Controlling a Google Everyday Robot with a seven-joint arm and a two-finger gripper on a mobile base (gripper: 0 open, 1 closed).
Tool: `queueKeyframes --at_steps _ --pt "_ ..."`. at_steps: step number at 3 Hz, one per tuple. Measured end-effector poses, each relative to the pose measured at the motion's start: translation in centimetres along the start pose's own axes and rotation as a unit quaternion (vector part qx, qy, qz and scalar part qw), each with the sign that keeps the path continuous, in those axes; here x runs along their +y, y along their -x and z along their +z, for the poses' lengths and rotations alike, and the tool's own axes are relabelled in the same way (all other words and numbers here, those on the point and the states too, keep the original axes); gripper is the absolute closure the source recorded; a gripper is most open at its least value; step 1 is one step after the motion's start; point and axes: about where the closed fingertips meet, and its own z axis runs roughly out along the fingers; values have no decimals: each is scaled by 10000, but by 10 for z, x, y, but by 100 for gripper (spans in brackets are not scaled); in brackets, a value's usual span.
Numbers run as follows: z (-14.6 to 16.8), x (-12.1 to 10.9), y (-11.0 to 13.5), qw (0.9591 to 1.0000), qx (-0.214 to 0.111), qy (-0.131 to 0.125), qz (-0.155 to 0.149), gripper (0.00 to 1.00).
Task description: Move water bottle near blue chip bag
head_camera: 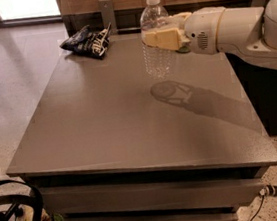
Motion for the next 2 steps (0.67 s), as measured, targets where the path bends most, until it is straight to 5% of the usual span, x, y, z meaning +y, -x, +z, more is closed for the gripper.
queueKeyframes --at_steps 1,2 --pt "76 -46 23 9992 -80 -301 -245 100" --pt "76 -46 23 9992 -80 -301 -245 100"
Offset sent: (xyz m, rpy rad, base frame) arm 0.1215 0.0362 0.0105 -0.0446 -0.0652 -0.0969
